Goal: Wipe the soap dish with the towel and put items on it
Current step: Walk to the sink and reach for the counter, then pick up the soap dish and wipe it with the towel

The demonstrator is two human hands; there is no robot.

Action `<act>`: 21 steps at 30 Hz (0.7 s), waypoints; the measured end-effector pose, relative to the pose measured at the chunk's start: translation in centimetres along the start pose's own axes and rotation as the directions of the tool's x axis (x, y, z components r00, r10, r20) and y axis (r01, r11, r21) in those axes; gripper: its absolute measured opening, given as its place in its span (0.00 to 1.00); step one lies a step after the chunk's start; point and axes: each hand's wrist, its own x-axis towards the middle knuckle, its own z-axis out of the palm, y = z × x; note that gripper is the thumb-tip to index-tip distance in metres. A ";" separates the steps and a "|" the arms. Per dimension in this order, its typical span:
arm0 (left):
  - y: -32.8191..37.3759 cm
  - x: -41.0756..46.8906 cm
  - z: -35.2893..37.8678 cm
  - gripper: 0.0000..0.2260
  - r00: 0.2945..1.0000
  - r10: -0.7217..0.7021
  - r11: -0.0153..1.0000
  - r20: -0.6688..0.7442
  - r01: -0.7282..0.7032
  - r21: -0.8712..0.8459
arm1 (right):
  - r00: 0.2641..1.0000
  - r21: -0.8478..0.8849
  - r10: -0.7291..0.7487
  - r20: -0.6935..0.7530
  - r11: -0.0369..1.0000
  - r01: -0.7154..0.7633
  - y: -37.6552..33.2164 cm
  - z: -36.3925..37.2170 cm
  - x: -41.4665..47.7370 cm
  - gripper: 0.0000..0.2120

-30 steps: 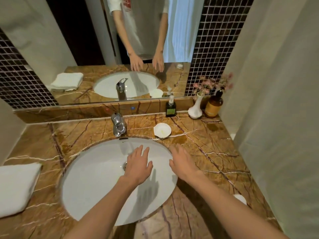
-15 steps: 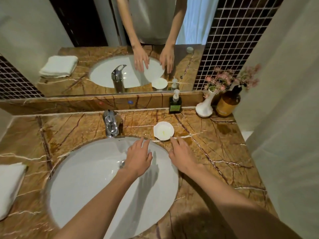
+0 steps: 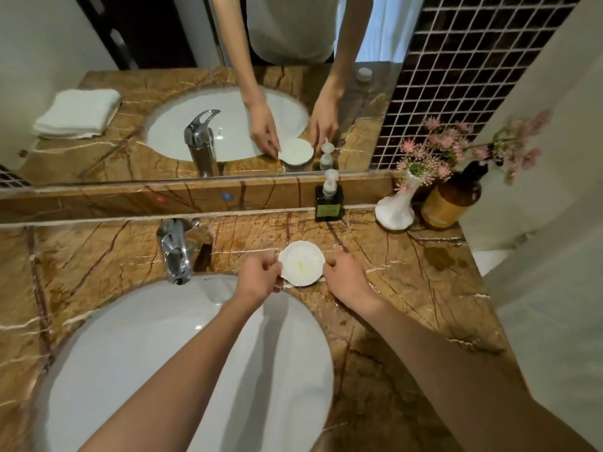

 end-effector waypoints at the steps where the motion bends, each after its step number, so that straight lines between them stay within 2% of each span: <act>1: -0.1 0.2 0.2 0.09 0.999 -0.036 0.999 0.007 0.036 -0.039 | 1.000 0.018 0.001 0.011 1.000 -0.001 0.1 0.2 0.1 0.15; 5: -0.2 0.5 0.7 0.09 0.991 -0.129 0.979 0.028 0.131 -0.154 | 0.998 0.136 0.038 0.048 0.990 -0.045 -0.1 0.7 0.6 0.12; 10: -0.4 -0.2 1.3 0.08 0.986 -0.165 0.959 0.031 0.168 -0.230 | 0.997 0.174 0.064 0.051 0.982 -0.072 -0.2 0.5 0.9 0.11; 15: -1.2 -2.0 1.9 0.08 0.970 -0.240 0.919 -0.045 0.212 -0.331 | 0.998 0.101 0.013 0.066 0.995 -0.020 -0.8 0.1 0.3 0.11; 18: -2.2 -3.7 2.0 0.13 0.958 -0.278 0.895 -0.074 0.230 -0.383 | 0.996 0.048 -0.044 0.076 0.998 0.040 -1.0 0.3 -0.4 0.14; 21: -3.5 -6.0 2.1 0.15 0.933 -0.353 0.848 -0.074 0.286 -0.446 | 0.983 -0.009 -0.089 0.159 0.996 0.091 -1.4 0.7 -1.3 0.14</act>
